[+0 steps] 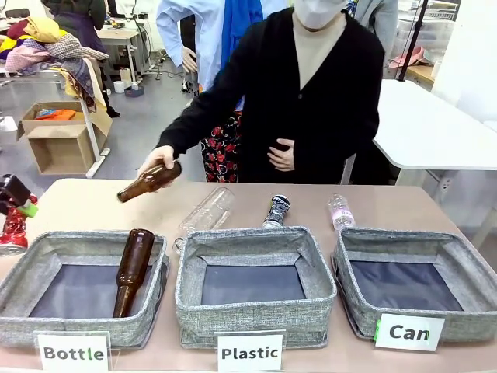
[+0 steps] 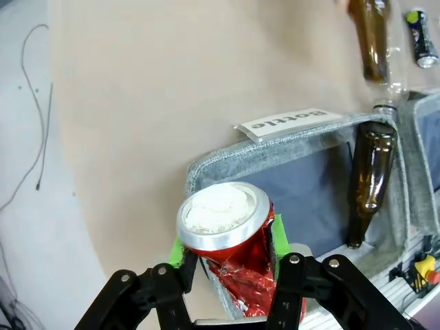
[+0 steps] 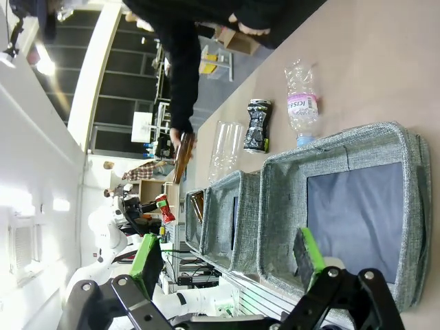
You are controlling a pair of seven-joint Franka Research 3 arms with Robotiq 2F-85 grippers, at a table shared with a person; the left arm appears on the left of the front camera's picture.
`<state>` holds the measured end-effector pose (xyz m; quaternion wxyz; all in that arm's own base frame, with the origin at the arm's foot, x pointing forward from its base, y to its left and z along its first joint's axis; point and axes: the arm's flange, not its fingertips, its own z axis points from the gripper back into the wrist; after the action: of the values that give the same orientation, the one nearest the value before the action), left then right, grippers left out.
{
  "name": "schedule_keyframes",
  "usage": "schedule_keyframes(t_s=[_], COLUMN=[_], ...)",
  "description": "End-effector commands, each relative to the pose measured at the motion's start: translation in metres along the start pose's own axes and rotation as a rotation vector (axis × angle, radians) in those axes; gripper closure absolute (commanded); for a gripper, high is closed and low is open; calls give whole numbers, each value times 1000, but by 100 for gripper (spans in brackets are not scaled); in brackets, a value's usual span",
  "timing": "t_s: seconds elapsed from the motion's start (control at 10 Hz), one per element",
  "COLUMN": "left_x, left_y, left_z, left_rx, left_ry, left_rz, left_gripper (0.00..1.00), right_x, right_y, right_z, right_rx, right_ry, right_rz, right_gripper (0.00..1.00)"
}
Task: Sort the can waste into the basket.
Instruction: Pick up the can waste from the table and place it in the right Fabric basket.
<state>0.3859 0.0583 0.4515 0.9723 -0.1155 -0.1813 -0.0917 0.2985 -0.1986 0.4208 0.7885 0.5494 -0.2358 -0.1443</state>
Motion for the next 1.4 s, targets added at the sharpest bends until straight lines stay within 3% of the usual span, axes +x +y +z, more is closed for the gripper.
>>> schedule_keyframes(t_s=[0.0, 0.1, 0.3, 0.5, 0.8, 1.0, 1.2, 1.3], left_x=[11, 0, -21, -60, -101, -106, -91, -68], left_y=[-4, 0, 37, 69, 95, 105, 89, 57], left_z=[0, 0, 66, 135, 152, 145, 145, 142], left_rx=[25, 0, -129, -280, -364, -416, -425, -394], left_ry=[2, 0, -216, -304, -405, -430, -413, -360], left_rz=[41, 0, -98, -308, -391, -411, -424, -379], left_gripper=[89, 48, 49, 49, 49, 49, 49, 49], right_x=[4, 4, 4, 4, 4, 4, 4, 4], right_y=[1, 1, 1, 1, 1, 1, 1, 1], right_z=[-1, -1, -1, -1, -1, -1, -1, -1], right_rx=[26, 26, 26, 26, 26, 26, 26, 26], right_ry=[-18, -18, -18, -18, -18, -18, -18, -18], right_rz=[24, 24, 24, 24, 24, 24, 24, 24], right_gripper=[0, 0, 0, 0, 0, 0, 0, 0])
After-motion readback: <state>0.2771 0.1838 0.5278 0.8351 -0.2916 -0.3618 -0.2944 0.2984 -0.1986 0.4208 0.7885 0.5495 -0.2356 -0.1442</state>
